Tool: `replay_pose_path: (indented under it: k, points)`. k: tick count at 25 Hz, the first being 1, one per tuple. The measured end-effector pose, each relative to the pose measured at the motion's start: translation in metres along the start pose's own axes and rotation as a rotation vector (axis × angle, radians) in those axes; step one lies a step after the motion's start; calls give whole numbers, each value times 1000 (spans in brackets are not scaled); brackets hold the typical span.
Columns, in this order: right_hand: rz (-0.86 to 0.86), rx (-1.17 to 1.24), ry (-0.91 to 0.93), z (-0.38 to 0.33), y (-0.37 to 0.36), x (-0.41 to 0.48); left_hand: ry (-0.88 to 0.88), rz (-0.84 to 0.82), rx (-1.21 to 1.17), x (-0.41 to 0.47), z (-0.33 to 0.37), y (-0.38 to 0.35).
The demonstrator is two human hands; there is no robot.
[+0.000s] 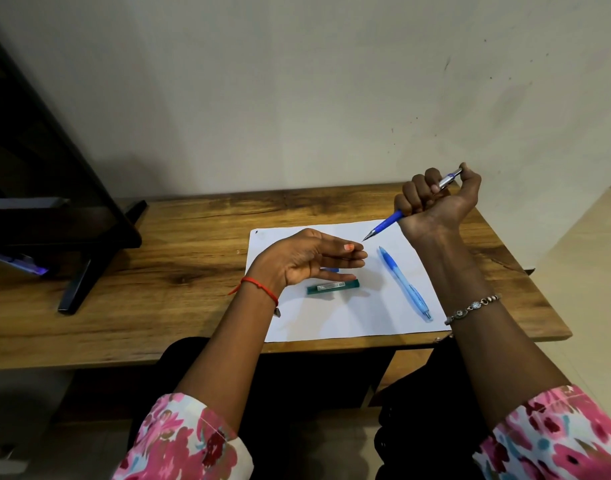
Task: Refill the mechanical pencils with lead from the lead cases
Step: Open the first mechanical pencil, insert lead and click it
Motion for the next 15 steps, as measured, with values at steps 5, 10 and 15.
replay_pose_path:
  k: [5,10,15]
  points:
    - [-4,-15,-4,-1,-2,0,-13,9,-18,0,2,1]
    - [-7,-42,-16,0,-4,0,-21,0,-2,1,1,1]
    - [-18,-53,-13,0,-6,-1,-5,13,4,2,0,1]
Point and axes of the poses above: each hand's wrist, its own x-axis towards the middle knuckle, its own y-axis out of the back of the hand, z = x × y, the point moved 8 cm from there along x, towards the middle knuckle, and after that the axes turned 8 degrees about -z, right-handed, at the moved point
